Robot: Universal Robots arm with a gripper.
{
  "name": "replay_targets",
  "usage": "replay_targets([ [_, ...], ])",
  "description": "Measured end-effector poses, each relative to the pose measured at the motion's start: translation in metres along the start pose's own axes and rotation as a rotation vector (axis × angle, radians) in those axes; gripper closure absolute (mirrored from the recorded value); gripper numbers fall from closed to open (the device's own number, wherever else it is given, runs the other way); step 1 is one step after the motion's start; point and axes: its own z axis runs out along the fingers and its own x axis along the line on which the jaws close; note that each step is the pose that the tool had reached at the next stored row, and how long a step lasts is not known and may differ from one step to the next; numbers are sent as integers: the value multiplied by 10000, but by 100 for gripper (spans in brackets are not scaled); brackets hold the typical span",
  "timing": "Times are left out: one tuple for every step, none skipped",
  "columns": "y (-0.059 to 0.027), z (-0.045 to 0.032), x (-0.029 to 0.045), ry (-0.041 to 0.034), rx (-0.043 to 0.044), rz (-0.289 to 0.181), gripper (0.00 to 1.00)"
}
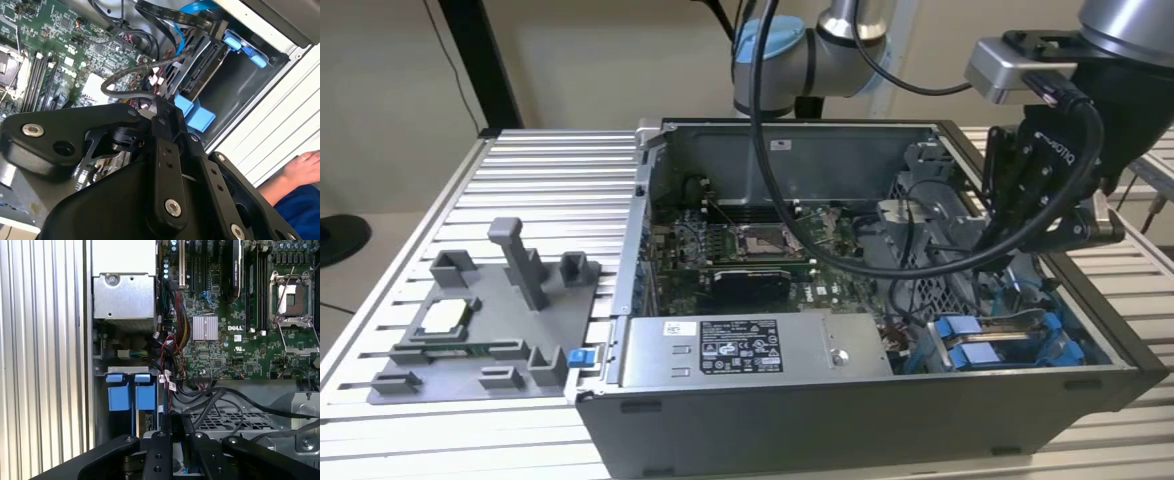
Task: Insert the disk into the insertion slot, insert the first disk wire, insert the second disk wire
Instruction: 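Insert the first disk wire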
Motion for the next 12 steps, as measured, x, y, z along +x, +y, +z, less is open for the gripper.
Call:
replay_targets([
  [-4,0,6,0,0,0,100],
  [-9,0,13,0,-1,0,100],
  [-14,-1,20,1,-2,1,100],
  [-20,0,27,0,-4,1,100],
  [-26,0,35,0,-6,0,100],
  [-33,-1,43,1,-8,0,100],
  [-39,-1,51,1,-10,0,100],
  [-45,-1,59,0,-12,0,100],
  [-51,-1,68,0,-14,1,100],
  [-57,-1,77,1,-16,0,100],
  [-63,-1,85,1,-18,0,100],
  [-67,-2,92,2,-19,0,100],
])
